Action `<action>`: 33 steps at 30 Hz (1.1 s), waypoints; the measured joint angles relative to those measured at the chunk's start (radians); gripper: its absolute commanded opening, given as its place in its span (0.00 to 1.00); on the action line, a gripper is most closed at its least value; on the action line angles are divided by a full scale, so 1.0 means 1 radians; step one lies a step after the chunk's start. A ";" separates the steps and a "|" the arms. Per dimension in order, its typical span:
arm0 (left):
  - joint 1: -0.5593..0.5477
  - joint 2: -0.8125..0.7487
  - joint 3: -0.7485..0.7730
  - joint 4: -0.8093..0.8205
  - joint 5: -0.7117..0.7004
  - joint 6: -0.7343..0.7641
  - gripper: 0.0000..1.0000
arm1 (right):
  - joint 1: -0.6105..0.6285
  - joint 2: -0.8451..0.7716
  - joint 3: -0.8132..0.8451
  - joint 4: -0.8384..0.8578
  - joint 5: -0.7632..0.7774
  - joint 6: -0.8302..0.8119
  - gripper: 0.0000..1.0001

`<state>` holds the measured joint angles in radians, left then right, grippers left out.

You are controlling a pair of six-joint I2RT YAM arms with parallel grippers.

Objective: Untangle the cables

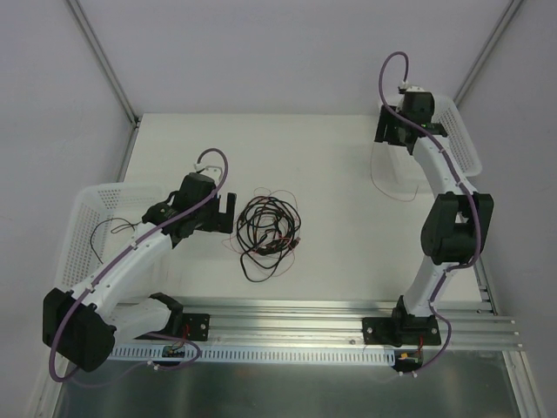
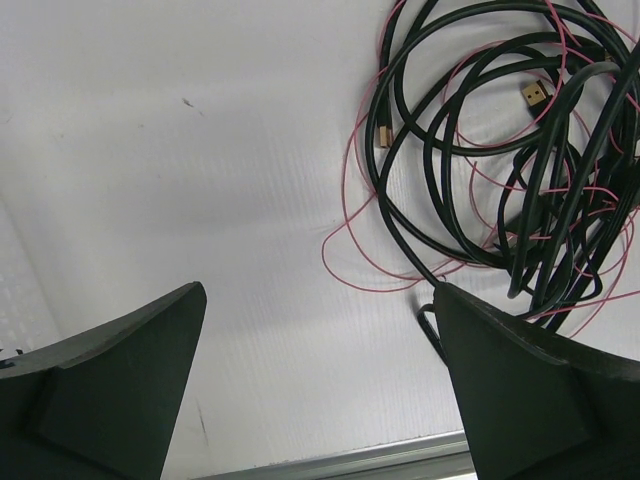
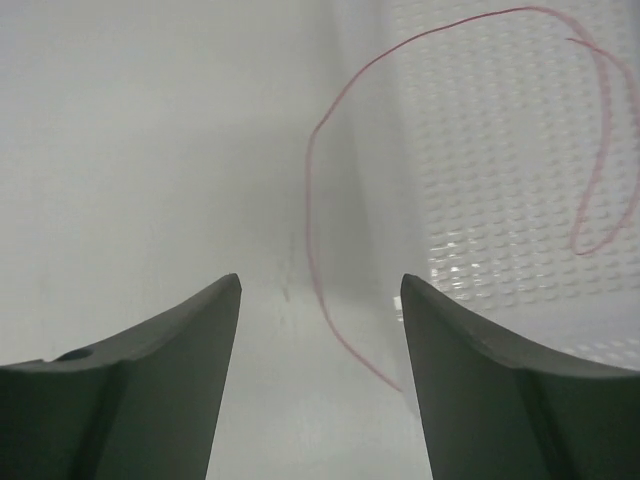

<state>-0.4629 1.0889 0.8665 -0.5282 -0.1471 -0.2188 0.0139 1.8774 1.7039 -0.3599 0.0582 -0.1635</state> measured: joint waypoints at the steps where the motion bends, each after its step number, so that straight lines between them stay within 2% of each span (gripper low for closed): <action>1: 0.000 -0.001 0.000 0.000 -0.003 0.000 0.99 | 0.019 -0.008 -0.023 -0.004 -0.017 0.002 0.66; 2: 0.000 -0.002 0.000 0.000 -0.007 0.000 0.99 | 0.040 -0.010 -0.047 -0.005 -0.032 0.004 0.60; 3: 0.000 -0.003 0.000 0.000 -0.011 0.000 0.99 | 0.061 -0.007 -0.071 -0.005 -0.046 0.009 0.59; 8: 0.000 -0.004 0.000 0.000 -0.015 0.000 0.99 | 0.109 0.065 -0.135 -0.020 -0.085 0.056 0.59; 12: 0.000 -0.004 -0.001 0.000 -0.015 0.000 0.99 | 0.100 0.141 -0.135 -0.019 -0.032 0.086 0.59; 17: 0.000 -0.004 -0.001 0.000 -0.019 0.000 0.99 | 0.092 0.232 -0.062 -0.061 0.035 0.112 0.58; 23: 0.007 -0.004 -0.001 0.000 -0.019 0.000 0.99 | 0.084 0.298 0.061 -0.101 0.046 0.162 0.58; 30: 0.007 -0.004 -0.002 0.000 -0.019 0.000 0.99 | 0.071 0.324 0.074 -0.117 0.031 0.233 0.57; 33: 0.007 -0.004 -0.002 0.000 -0.019 0.000 0.99 | 0.071 0.342 0.074 -0.118 0.023 0.251 0.54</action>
<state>-0.4561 1.0851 0.8646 -0.5282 -0.1658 -0.2184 0.0845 2.2196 1.7782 -0.4782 0.0807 0.0879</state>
